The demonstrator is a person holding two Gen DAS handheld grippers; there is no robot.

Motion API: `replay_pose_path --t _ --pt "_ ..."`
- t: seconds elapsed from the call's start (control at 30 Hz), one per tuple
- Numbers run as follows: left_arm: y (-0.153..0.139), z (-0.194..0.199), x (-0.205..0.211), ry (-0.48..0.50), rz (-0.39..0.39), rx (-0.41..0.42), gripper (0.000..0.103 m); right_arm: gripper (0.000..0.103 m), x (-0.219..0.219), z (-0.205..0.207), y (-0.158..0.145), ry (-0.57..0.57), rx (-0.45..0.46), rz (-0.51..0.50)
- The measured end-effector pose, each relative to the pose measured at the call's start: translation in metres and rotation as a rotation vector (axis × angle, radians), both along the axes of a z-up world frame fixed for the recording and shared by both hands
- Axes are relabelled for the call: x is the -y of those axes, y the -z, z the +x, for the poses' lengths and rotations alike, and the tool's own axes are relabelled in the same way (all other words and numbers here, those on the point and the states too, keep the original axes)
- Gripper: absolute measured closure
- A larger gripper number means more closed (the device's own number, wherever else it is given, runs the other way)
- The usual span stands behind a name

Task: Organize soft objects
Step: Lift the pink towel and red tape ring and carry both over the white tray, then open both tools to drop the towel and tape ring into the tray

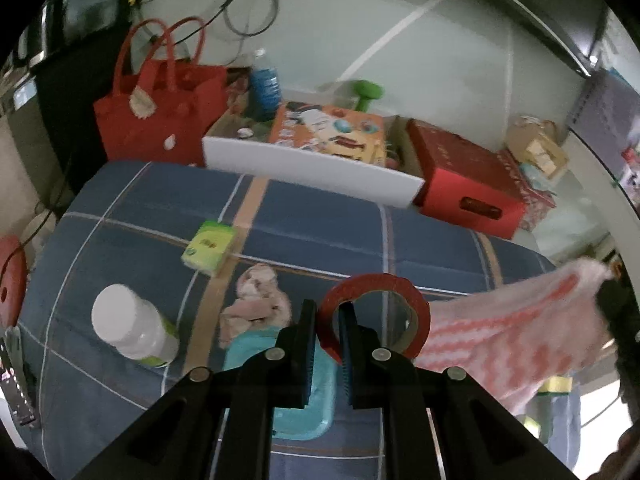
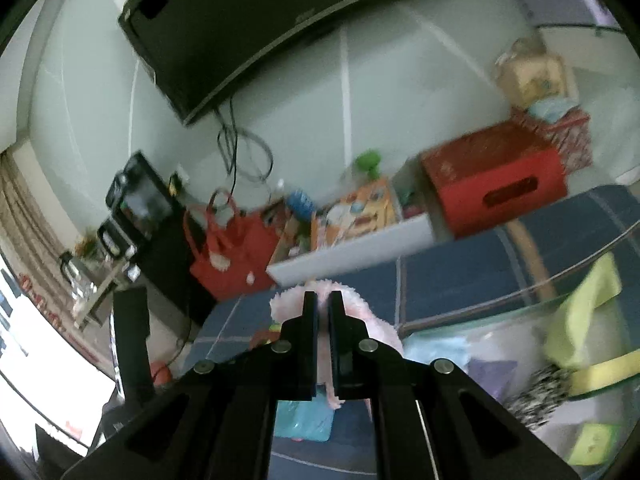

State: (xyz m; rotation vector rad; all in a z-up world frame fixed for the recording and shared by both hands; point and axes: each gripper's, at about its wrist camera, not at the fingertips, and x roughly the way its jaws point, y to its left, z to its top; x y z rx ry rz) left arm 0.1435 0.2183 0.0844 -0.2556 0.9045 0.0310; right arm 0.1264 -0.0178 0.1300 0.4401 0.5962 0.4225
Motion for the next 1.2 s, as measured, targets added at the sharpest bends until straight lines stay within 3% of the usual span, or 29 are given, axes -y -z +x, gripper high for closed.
replay_pose_path --t 0.23,0.4,0.6,0.77,1.03,1.2 --pt "-0.008 -0.002 0.031 0.079 0.001 0.021 0.091 0.098 0.052 -0.025 -0.026 0.145 0.085 0.017" --pt "-0.004 0.0 0.06 0.141 0.012 0.008 0.091 0.098 0.077 -0.027 -0.022 0.235 0.066 -0.015" --pt "0.018 0.006 0.101 0.236 0.03 -0.05 0.091 0.098 0.09 -0.01 0.004 0.314 -0.08 -0.075" --pt "0.044 0.012 0.129 0.3 0.042 -0.121 0.091 0.098 0.095 0.004 0.033 0.313 -0.213 -0.098" --pt "0.076 0.019 0.147 0.333 0.07 -0.192 0.091 0.097 0.086 0.028 0.089 0.288 -0.419 -0.177" --pt "0.091 0.021 0.153 0.338 0.09 -0.225 0.091 0.096 0.08 0.037 0.114 0.288 -0.502 -0.257"
